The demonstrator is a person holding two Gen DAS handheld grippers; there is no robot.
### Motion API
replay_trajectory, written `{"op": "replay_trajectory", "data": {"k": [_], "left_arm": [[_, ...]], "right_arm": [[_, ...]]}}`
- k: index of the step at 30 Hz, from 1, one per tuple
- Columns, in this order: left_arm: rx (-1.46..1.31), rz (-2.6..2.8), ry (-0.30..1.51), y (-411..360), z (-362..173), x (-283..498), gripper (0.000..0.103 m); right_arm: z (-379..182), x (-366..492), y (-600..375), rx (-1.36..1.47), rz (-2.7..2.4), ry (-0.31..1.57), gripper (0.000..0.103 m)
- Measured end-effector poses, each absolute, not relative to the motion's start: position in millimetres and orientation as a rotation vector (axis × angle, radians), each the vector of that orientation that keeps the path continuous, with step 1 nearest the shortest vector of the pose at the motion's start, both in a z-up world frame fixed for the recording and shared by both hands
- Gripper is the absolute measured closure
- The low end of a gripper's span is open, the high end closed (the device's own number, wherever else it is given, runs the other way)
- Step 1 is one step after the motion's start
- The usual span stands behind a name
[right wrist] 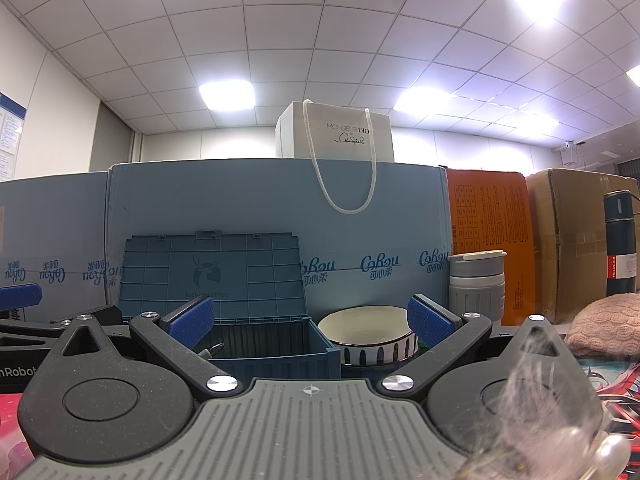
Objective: Organize rigid objects
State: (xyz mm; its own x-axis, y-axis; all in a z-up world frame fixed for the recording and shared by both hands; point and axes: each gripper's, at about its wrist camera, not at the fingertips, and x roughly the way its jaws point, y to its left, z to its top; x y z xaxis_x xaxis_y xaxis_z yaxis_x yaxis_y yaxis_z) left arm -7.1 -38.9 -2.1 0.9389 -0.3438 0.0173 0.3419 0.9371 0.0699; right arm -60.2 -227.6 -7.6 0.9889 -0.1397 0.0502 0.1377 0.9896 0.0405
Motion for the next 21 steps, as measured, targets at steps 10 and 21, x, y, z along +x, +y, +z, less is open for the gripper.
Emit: {"op": "replay_trajectory", "data": {"k": [10, 21], "left_arm": [[0.064, -0.346, -0.024, -38.4, -3.4, -5.6, 0.000], [0.058, -0.351, -0.026, -37.2, -3.3, -5.9, 0.000]], "right_arm": [[-7.8, -59.3, -227.1, 0.036, -0.138, -0.051, 0.000], [-9.2, -59.5, -226.3, 0.031, -0.142, -0.052, 0.000]]}}
